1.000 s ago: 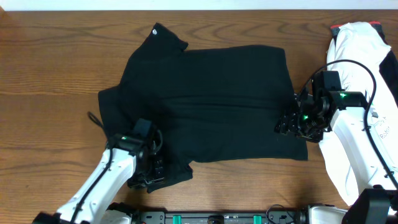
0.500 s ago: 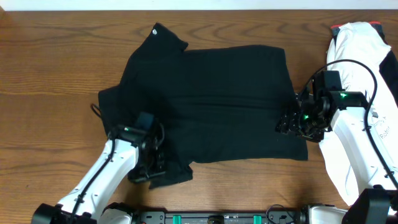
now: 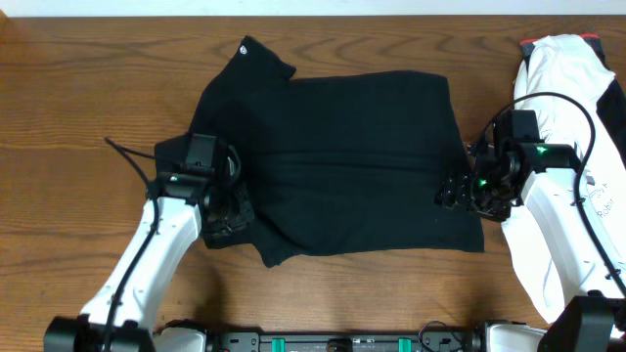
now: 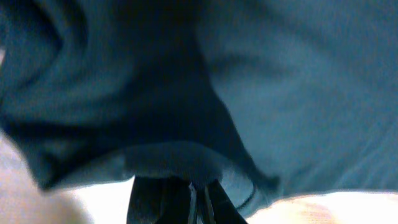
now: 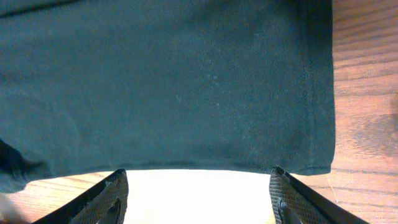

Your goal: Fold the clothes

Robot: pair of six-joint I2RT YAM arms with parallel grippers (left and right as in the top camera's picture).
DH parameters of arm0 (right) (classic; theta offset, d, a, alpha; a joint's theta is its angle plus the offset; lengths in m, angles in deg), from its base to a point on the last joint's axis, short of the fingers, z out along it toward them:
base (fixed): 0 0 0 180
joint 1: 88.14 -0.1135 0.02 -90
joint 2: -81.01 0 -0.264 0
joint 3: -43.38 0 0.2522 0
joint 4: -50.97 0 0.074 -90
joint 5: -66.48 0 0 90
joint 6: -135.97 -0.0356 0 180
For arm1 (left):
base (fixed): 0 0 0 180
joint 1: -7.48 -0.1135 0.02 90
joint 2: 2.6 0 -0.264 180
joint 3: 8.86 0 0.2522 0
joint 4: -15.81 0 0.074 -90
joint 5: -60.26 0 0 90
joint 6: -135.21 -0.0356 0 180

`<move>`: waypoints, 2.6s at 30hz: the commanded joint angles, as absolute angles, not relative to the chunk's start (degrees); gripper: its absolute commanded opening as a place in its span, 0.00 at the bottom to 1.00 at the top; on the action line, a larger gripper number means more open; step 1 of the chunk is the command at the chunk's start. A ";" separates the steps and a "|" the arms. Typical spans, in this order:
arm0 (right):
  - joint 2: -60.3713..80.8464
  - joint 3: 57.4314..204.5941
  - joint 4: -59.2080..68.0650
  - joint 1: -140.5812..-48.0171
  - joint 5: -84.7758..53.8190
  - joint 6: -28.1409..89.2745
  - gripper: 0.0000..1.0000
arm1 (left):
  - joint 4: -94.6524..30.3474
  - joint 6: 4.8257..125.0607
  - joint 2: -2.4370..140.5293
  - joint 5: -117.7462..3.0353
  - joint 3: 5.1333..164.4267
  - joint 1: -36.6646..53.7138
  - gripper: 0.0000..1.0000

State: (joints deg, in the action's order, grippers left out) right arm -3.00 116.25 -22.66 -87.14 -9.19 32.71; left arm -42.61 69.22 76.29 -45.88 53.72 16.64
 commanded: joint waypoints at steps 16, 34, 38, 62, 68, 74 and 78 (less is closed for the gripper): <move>-3.32 116.10 -22.53 -86.81 -9.74 31.86 0.72 | -51.09 68.30 81.93 -46.43 56.91 18.68 0.52; -3.32 116.10 -22.51 -86.81 -10.03 31.86 0.72 | -49.56 71.03 83.92 -39.54 54.99 34.57 0.70; -3.32 116.10 -22.47 -86.79 -10.03 31.86 0.72 | -48.97 71.03 85.49 -43.43 54.97 34.57 0.70; -3.32 116.10 -21.99 -86.53 -10.24 31.86 0.72 | -54.33 68.28 92.75 -47.08 64.34 34.50 0.06; -3.32 116.10 -21.90 -86.55 -10.22 31.86 0.73 | -53.15 66.20 92.77 -43.41 67.56 34.50 0.06; -3.32 116.10 -21.83 -86.55 -10.22 31.83 0.73 | -49.26 62.20 92.92 -39.10 67.56 34.50 0.06; -3.32 116.10 -21.75 -86.55 -10.20 31.83 0.73 | -44.84 58.70 92.92 -39.08 67.56 34.50 0.12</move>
State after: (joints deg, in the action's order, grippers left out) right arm -3.00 116.23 -21.81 -87.14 -10.07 32.71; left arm -46.15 62.57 93.25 -41.09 66.88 34.33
